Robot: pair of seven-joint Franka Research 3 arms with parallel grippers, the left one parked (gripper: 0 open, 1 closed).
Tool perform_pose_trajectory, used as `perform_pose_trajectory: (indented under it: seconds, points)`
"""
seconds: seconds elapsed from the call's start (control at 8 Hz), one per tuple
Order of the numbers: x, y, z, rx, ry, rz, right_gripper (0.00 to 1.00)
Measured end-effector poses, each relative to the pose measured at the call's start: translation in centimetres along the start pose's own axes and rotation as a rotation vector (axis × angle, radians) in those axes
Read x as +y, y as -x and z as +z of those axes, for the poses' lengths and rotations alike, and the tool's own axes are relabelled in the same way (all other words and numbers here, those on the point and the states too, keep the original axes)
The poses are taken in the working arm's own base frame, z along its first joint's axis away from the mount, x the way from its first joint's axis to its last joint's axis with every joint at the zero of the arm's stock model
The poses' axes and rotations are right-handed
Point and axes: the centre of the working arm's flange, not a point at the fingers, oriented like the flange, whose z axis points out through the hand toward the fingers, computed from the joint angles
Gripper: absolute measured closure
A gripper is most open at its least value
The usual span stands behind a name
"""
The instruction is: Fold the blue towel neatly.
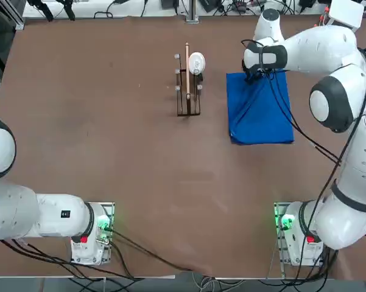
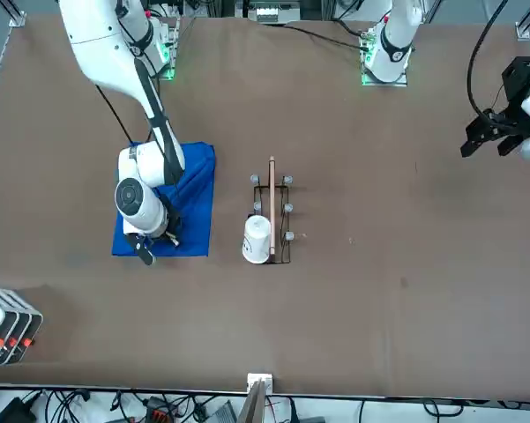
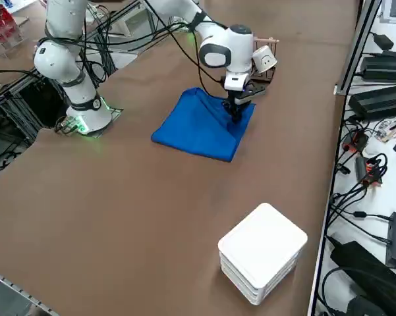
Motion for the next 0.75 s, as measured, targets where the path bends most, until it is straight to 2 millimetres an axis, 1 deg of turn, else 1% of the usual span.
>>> perform_pose_trajectory:
  seconds: [0.38, 0.75]
  points:
    - [0.0, 0.0, -0.3, -0.003, 0.002, 0.000, 0.98]
    - [-0.4, 0.0, -1.9, 0.005, -0.019, -0.003, 0.98]
